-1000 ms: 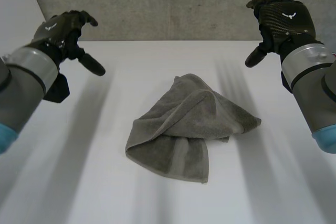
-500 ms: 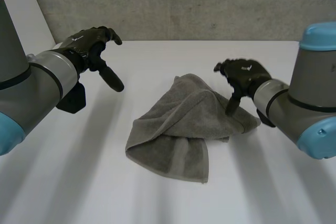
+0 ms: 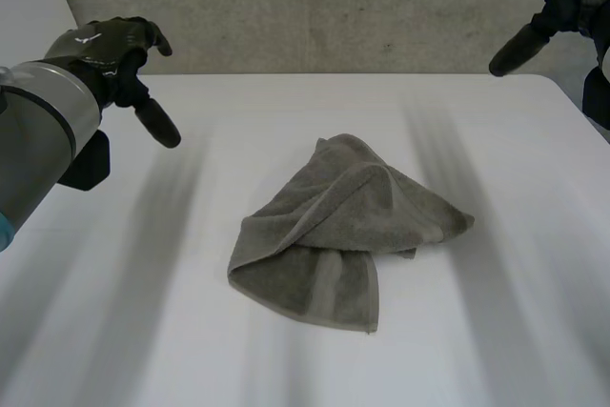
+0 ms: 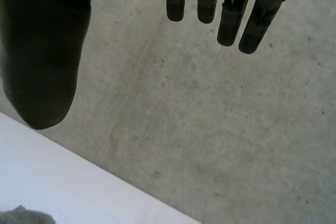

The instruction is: Fold the towel.

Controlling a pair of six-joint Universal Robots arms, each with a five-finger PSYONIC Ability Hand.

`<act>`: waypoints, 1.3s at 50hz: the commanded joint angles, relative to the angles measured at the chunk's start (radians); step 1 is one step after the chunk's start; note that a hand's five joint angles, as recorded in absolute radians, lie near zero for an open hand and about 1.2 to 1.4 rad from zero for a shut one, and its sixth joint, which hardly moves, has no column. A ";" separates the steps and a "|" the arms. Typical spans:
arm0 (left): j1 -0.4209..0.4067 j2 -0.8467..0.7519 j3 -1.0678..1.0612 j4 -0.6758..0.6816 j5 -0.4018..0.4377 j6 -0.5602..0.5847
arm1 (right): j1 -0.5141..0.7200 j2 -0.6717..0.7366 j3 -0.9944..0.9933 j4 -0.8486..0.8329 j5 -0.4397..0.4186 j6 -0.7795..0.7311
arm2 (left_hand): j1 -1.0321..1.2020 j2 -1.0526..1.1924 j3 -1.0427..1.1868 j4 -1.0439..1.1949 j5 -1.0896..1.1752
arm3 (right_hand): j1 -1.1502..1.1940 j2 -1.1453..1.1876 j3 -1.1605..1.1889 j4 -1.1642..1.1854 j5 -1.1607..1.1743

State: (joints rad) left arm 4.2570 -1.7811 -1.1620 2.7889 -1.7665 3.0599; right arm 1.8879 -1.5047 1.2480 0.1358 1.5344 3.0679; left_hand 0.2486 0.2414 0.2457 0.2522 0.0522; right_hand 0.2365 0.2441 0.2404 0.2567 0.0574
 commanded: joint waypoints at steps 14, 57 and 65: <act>0.003 0.037 -0.005 0.001 -0.013 -0.015 | 0.008 0.038 -0.015 0.024 0.059 -0.012 | -0.062 -0.054 -0.059 -0.065 -0.040 | -0.062 -0.070 -0.066 -0.082 -0.057; -0.151 -0.537 -0.085 0.148 0.043 -0.016 | 0.163 0.594 0.192 -0.453 -0.277 -0.390 | -0.047 -0.040 -0.044 -0.050 -0.025 | -0.062 -0.070 -0.066 -0.082 -0.057; -0.166 -0.548 -0.105 0.236 -0.045 -0.016 | 0.183 0.620 0.206 -0.524 -0.252 -0.376 | -0.015 -0.008 -0.012 -0.018 0.007 | 0.353 0.346 0.350 0.333 0.358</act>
State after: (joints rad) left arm 4.0992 -2.3312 -1.2539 2.9766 -1.7654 3.0431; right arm 2.0602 -0.8973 1.4492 -0.3586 1.2732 2.6823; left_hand 0.2487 0.2414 0.2457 0.2522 0.0521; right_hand 0.3961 0.3944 0.3901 0.3929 0.2179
